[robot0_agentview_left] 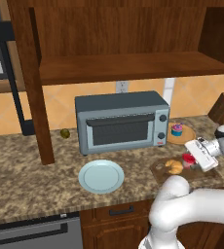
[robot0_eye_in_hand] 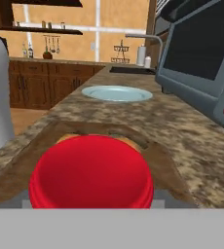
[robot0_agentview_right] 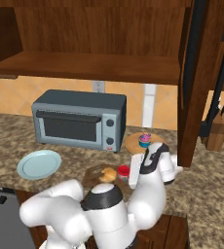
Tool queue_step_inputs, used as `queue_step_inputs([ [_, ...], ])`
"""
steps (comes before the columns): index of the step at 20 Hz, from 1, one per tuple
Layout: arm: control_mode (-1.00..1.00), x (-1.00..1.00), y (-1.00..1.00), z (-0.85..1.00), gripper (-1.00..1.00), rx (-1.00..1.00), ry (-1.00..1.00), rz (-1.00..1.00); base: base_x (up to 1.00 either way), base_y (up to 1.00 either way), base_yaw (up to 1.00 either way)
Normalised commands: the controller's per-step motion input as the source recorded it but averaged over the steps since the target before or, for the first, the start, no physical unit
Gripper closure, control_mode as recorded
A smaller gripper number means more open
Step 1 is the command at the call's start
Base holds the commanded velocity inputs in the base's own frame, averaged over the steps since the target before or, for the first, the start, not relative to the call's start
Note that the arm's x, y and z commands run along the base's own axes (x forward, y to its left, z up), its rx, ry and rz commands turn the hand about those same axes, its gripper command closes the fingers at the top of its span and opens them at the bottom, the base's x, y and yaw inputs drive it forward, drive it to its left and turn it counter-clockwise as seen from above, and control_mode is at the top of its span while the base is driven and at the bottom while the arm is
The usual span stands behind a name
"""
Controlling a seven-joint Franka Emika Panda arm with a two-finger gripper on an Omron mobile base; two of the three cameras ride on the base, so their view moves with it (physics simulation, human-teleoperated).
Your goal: From the different types of pastries on the counter, select a croissant and place it on the cutting board. Then retrieve a jar of jam from the cabinet and place it alongside the croissant on the cutting board.
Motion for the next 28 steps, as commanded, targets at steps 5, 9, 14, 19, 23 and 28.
queue_step_inputs([
  [5, -1.00, 0.10, -0.32, -0.17, -1.00, 0.01, -0.03, 0.07, 0.00, 0.00, 0.00],
  [9, -1.00, -0.13, -0.56, 0.00, -1.00, 0.04, -0.06, 0.00, 0.00, 0.00, 0.00],
  [14, -1.00, -0.41, -0.40, 0.03, -1.00, 0.05, -0.08, 0.00, 0.00, 0.00, 0.00],
  [19, -1.00, -0.82, -0.48, 0.55, -1.00, 0.16, -0.10, -0.12, 0.00, 0.00, 0.00],
  [23, -1.00, -1.00, -0.77, 0.62, -1.00, 0.31, -0.06, -0.31, 0.00, 0.00, 0.00],
  [28, -1.00, -1.00, -0.67, 0.62, -1.00, 0.34, -0.05, -0.32, 0.00, 0.00, 0.00],
])
